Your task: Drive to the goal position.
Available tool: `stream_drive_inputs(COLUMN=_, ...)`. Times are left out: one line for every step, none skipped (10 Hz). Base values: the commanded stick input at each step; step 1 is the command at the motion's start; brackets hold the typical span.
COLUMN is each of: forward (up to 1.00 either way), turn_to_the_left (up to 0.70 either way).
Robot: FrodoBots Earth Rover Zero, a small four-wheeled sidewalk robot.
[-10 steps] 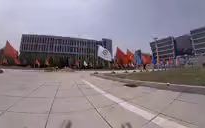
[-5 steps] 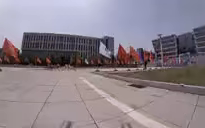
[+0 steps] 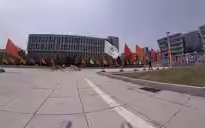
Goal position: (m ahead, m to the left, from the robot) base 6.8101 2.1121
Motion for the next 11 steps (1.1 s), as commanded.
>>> stream_drive_inputs(forward=1.0, turn_to_the_left=0.0)
stream_drive_inputs(forward=1.0, turn_to_the_left=0.06)
stream_drive_inputs(forward=1.0, turn_to_the_left=0.23)
stream_drive_inputs(forward=1.0, turn_to_the_left=0.38)
stream_drive_inputs(forward=1.0, turn_to_the_left=0.4)
stream_drive_inputs(forward=1.0, turn_to_the_left=0.29)
stream_drive_inputs(forward=1.0, turn_to_the_left=0.03)
stream_drive_inputs(forward=1.0, turn_to_the_left=0.0)
stream_drive_inputs(forward=1.0, turn_to_the_left=0.25)
stream_drive_inputs(forward=1.0, turn_to_the_left=0.4)
stream_drive_inputs(forward=1.0, turn_to_the_left=0.31)
